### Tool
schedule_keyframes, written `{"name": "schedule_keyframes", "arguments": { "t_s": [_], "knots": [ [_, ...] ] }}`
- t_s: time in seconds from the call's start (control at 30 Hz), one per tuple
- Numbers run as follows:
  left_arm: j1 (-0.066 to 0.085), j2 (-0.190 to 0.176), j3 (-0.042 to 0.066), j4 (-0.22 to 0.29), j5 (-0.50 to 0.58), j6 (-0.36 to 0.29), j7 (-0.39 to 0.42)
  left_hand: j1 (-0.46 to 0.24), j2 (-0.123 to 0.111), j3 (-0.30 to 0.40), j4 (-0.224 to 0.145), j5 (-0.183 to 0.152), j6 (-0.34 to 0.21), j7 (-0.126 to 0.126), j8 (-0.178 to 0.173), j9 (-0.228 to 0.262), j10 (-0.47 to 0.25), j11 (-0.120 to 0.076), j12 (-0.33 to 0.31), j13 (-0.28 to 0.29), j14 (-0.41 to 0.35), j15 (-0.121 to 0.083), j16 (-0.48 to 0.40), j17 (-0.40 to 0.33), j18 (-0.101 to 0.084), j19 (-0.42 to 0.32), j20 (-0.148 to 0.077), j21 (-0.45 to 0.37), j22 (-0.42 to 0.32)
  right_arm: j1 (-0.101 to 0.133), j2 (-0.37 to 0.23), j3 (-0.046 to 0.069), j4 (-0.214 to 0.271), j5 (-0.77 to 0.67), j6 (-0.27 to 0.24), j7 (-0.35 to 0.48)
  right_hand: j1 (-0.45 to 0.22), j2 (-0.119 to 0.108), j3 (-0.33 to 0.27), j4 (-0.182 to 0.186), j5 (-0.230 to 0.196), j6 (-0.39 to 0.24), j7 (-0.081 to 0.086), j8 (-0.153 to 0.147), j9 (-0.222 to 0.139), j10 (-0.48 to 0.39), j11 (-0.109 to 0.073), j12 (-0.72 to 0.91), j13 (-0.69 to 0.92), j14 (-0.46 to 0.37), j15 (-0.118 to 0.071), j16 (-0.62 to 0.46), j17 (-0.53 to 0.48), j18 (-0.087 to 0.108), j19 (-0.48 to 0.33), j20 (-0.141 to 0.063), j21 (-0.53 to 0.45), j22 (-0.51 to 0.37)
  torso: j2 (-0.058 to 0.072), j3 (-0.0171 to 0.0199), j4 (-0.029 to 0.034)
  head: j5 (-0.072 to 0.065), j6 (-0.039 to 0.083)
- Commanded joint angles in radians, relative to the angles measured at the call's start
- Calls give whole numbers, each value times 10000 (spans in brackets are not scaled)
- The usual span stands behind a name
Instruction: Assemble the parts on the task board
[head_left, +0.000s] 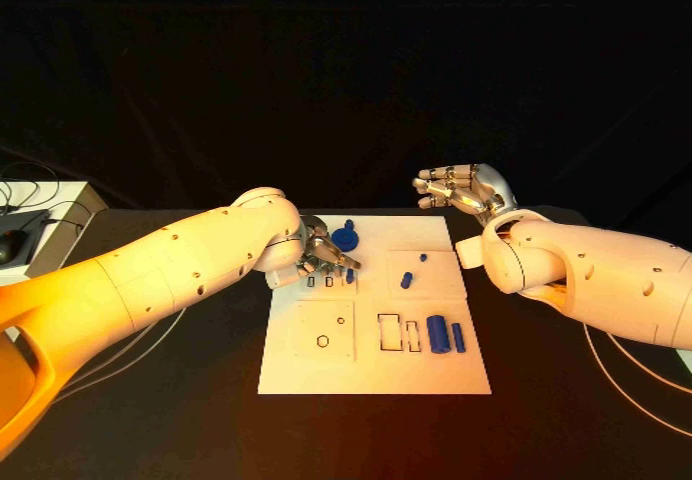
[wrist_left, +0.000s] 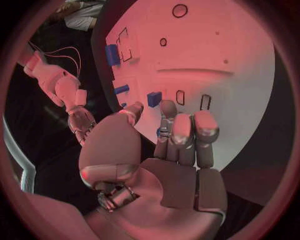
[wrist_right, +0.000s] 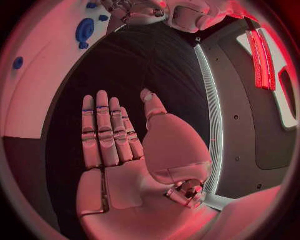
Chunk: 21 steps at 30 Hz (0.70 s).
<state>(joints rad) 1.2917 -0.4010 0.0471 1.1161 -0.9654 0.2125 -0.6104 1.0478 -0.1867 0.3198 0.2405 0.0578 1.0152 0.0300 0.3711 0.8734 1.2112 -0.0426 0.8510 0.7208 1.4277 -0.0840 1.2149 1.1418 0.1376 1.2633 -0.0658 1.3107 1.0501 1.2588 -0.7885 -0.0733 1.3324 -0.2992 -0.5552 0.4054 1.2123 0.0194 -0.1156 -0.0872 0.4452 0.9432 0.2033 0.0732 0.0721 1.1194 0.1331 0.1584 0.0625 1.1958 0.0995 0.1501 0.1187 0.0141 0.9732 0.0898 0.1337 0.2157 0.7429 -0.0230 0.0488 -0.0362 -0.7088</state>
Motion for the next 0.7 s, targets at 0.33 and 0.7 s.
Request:
{"name": "schedule_keyframes", "arguments": {
  "t_s": [0.33,0.7],
  "knots": [
    [9,160,-141,-226,83,140,193,109,89,104,-330,-27,109,4,-138,87,-88,28,57,-44,1,-31,-2,-1,-74,73,15,-92,99,-2,44,1,-20,-10,122,34,-9,-64,-13,44,79,-101,14,-47,-7,-82,37,-56,-6,-95,7,-31,-14,-121,-124,7,96,-95,11,-3,-12,-34,-74],
    [8,152,-170,-282,207,228,280,301,198,185,-523,-26,114,5,-179,99,-107,27,49,-55,-7,-34,-10,3,-73,54,33,-132,122,-20,114,-8,-84,-25,140,20,-9,-54,-10,42,88,-90,10,-43,-5,-82,36,-53,-6,-137,15,-16,-10,-128,-162,20,136,-195,-2,1,1,-25,-127]
  ]
}}
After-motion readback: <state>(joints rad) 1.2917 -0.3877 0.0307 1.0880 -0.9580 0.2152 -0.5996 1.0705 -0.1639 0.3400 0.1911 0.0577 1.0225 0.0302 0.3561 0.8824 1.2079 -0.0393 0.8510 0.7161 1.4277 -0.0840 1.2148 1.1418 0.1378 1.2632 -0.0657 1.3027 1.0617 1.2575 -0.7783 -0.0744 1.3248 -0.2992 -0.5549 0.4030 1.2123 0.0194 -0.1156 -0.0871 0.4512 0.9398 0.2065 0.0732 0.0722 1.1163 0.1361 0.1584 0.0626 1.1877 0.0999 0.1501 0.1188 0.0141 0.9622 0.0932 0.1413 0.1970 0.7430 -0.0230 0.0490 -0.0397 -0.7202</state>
